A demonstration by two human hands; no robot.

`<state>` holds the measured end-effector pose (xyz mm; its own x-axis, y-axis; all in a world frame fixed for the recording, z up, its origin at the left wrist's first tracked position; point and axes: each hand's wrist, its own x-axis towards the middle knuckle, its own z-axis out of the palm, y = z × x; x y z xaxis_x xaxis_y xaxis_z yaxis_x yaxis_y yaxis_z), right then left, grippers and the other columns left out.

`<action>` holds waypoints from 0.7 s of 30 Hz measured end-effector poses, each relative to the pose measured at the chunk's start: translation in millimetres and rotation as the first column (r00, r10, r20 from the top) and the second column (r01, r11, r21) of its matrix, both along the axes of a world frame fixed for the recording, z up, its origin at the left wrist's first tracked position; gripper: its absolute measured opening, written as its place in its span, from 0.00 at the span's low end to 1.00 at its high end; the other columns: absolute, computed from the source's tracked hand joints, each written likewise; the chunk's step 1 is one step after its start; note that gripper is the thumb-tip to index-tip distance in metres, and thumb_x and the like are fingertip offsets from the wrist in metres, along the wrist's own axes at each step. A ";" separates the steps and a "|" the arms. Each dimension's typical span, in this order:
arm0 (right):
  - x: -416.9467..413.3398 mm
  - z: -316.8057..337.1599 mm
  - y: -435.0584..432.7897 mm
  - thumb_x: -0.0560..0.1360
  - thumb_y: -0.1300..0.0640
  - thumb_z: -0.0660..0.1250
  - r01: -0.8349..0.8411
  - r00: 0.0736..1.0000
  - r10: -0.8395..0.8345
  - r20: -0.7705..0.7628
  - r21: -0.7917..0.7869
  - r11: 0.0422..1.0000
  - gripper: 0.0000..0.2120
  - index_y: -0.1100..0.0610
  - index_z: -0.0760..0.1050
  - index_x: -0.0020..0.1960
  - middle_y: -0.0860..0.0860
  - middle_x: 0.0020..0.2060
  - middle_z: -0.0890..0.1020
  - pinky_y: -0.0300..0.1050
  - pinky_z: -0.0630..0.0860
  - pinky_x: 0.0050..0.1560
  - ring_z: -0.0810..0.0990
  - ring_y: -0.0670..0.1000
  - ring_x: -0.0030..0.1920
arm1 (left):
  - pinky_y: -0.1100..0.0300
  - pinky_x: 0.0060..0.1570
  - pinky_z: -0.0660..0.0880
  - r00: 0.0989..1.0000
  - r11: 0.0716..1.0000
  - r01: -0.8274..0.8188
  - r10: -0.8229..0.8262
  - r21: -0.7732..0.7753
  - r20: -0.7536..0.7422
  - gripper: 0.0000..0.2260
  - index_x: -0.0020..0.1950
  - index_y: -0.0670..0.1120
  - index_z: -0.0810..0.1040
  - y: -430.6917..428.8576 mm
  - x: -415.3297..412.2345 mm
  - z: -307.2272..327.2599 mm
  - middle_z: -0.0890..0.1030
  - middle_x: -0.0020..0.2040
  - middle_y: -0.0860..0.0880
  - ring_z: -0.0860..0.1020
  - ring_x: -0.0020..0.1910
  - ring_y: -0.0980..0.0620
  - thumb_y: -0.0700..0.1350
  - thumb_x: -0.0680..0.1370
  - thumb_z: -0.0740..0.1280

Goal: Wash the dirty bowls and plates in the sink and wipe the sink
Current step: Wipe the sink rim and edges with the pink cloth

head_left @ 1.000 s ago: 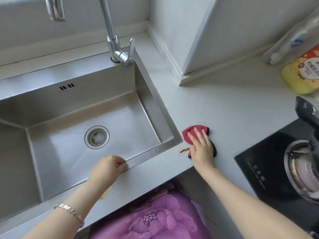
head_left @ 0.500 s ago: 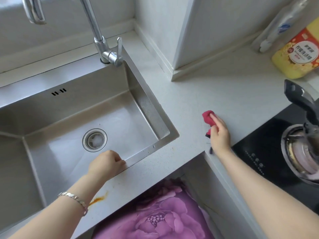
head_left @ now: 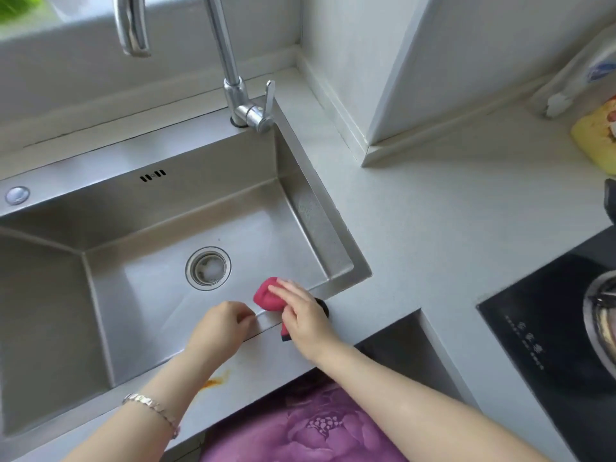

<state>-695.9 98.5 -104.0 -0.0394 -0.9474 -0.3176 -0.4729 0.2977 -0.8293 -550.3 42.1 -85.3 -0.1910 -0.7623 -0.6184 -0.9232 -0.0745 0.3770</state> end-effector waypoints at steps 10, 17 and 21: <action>-127.6 29.1 8.8 0.80 0.59 0.55 0.736 0.677 -0.722 -0.142 0.128 0.665 0.16 0.59 0.68 0.67 0.54 0.66 0.73 0.40 0.64 0.61 0.71 0.53 0.65 | 0.60 0.46 0.71 0.997 0.996 -0.082 0.082 -0.035 -0.013 0.09 0.54 0.44 0.80 3.1 23.6 -5.3 0.82 0.53 0.49 0.76 0.41 0.49 0.42 0.78 0.62; -137.3 19.3 14.4 0.77 0.59 0.55 0.065 0.862 -0.197 -0.468 -0.283 0.957 0.19 0.61 0.75 0.63 0.56 0.67 0.71 0.40 0.57 0.69 0.66 0.54 0.69 | 0.60 0.47 0.71 0.997 0.996 -0.075 0.076 -0.042 0.008 0.10 0.55 0.45 0.80 4.9 23.9 -7.9 0.82 0.54 0.49 0.78 0.52 0.49 0.43 0.78 0.62; -136.8 -10.4 -5.5 0.74 0.41 0.42 -0.299 0.665 0.243 -0.706 0.047 0.953 0.31 0.50 0.57 0.74 0.50 0.74 0.49 0.42 0.37 0.73 0.49 0.52 0.75 | 0.59 0.46 0.73 0.992 0.992 -0.120 0.121 -0.036 0.041 0.09 0.53 0.45 0.80 5.8 47.0 -3.3 0.82 0.50 0.48 0.76 0.38 0.48 0.42 0.77 0.62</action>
